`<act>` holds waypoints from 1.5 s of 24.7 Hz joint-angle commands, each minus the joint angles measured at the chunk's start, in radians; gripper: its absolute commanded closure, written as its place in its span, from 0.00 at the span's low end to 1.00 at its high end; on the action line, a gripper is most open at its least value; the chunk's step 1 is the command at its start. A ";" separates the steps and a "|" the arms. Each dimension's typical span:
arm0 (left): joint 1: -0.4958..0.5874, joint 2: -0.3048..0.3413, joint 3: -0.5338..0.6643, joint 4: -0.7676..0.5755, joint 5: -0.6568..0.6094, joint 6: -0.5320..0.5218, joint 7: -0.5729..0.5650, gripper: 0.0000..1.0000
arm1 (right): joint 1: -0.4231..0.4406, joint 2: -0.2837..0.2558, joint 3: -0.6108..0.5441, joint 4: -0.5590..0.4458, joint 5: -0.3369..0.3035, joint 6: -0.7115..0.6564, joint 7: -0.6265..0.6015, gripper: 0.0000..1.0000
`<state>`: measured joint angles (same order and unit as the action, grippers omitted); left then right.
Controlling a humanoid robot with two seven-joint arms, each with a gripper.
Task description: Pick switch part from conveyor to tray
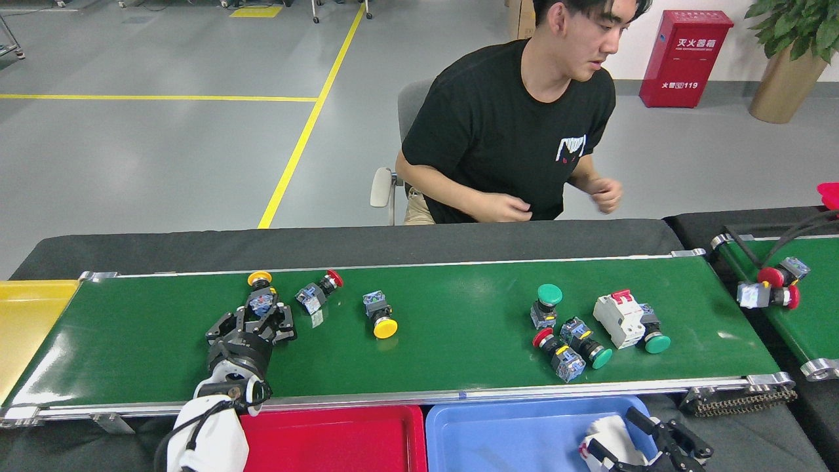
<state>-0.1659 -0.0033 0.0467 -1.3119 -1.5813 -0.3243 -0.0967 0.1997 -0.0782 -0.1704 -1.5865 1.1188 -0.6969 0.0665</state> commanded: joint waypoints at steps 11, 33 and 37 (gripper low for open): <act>0.419 0.034 0.015 -0.468 0.012 -0.438 0.003 0.00 | 0.049 0.034 0.267 -0.167 0.179 0.682 -0.051 0.03; 0.327 -0.034 0.357 -0.426 0.024 -0.233 0.012 0.00 | -0.157 0.021 0.436 -0.041 0.285 0.692 0.049 0.01; 0.169 -0.037 0.295 -0.392 0.021 -0.230 -0.199 0.00 | -0.238 0.058 0.436 0.034 0.286 0.694 0.055 0.01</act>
<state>0.0255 -0.0443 0.3554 -1.7058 -1.5585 -0.5580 -0.2085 -0.0097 -0.0317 0.2662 -1.5569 1.4037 -0.0059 0.1195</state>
